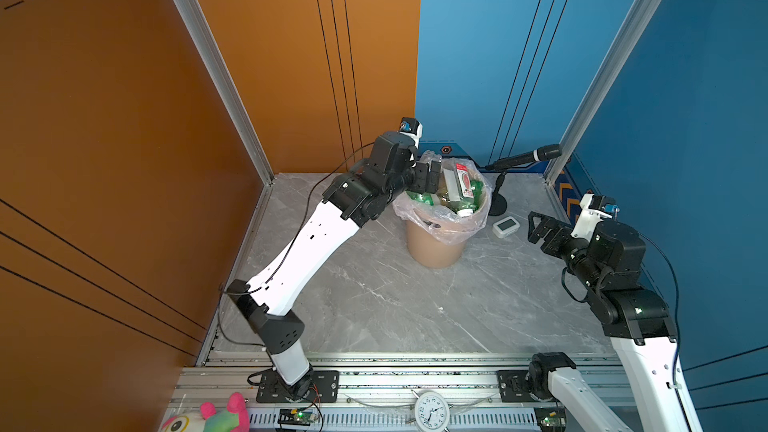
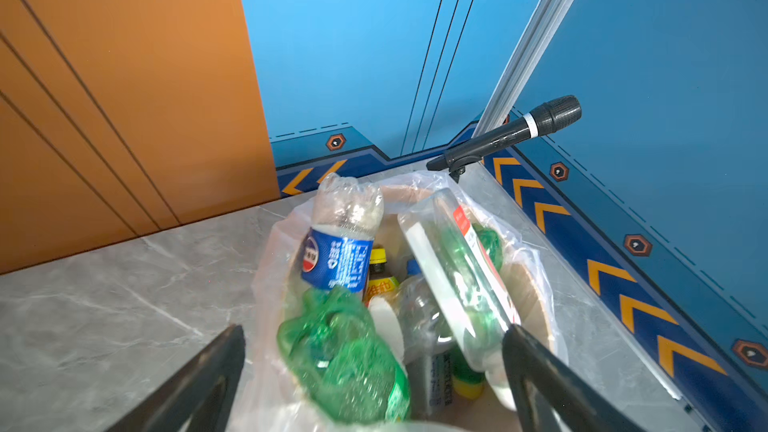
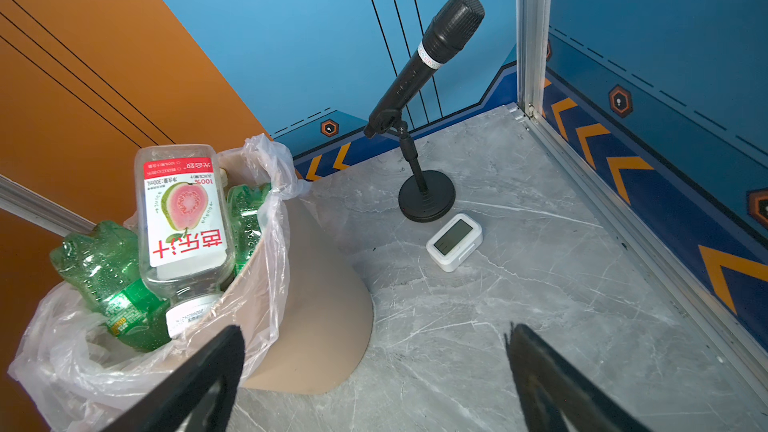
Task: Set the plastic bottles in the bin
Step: 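Withdraw the left gripper back from the bin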
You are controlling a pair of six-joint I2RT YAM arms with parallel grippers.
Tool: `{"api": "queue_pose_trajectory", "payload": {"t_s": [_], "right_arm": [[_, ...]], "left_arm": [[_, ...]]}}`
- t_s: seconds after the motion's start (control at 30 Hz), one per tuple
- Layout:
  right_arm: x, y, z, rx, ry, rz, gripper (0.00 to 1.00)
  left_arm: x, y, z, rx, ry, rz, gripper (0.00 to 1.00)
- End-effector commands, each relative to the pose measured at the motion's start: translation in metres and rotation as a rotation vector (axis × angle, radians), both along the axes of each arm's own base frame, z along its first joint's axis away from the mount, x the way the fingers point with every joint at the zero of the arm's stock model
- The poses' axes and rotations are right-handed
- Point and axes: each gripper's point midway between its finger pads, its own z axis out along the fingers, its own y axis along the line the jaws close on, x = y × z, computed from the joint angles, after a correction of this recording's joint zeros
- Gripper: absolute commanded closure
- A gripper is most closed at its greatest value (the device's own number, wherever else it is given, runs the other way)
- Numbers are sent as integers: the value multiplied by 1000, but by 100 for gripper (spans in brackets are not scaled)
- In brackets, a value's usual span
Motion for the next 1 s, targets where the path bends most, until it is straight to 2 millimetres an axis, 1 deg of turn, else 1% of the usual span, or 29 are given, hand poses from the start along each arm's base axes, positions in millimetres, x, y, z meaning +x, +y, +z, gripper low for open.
{"api": "queue_pose_trajectory", "payload": {"t_s": [0.0,0.03,0.07,0.1,0.13,0.2,0.23,0.27,0.3,0.37,0.4,0.5,0.57,0.6,0.67,0.7,0.77,0.8,0.83,0.9,0.93,0.97], "right_arm": [[-4,-17,-18,-85,19,-68,0],[-4,-21,-24,-104,20,-84,0],[-4,-25,-33,-131,17,-100,0],[-3,-28,-44,-170,3,-107,0],[-2,-32,-52,-192,-15,-128,0],[0,-40,-72,-241,-69,-168,1],[1,-43,-82,-262,-77,-189,0],[3,-48,-88,-280,-94,-218,0],[5,-51,-100,-305,-84,-237,0],[13,-52,-114,-336,-77,-243,0],[18,-54,-121,-338,-74,-254,0],[38,-61,-140,-391,-94,-319,0],[53,-62,-158,-419,-87,-328,0],[63,-60,-172,-426,-55,-308,0],[76,-55,-194,-426,-36,-272,0],[81,-53,-200,-417,-44,-254,0],[92,-50,-217,-397,-27,-223,0],[98,-49,-223,-392,-25,-206,0],[104,-46,-229,-387,-25,-176,0],[114,-40,-244,-376,-2,-126,0],[119,-37,-249,-379,1,-102,0],[123,-34,-249,-387,-8,-95,0]], "left_arm": [[-24,52,46,-4,-321,145,2],[-30,65,38,-14,-375,185,2],[-37,83,21,-6,-421,237,2],[-43,101,0,12,-452,290,2],[-48,118,-26,48,-455,340,2],[-52,154,-82,159,-421,441,2],[-54,166,-103,203,-397,460,2],[-54,179,-126,256,-362,477,3],[-53,191,-147,292,-327,493,2],[-51,213,-176,313,-275,540,2],[-48,226,-189,302,-253,577,2],[-36,252,-217,277,-222,613,2],[-25,273,-232,266,-219,657,2],[-19,282,-242,254,-208,666,2],[-9,294,-261,233,-174,675,2],[-5,297,-271,235,-158,668,2],[4,302,-280,280,-153,671,3],[6,303,-289,286,-102,664,2],[8,304,-296,274,-51,643,2],[10,310,-310,230,-47,649,2],[9,313,-325,217,-41,654,2],[10,312,-333,206,-64,647,2]]}}
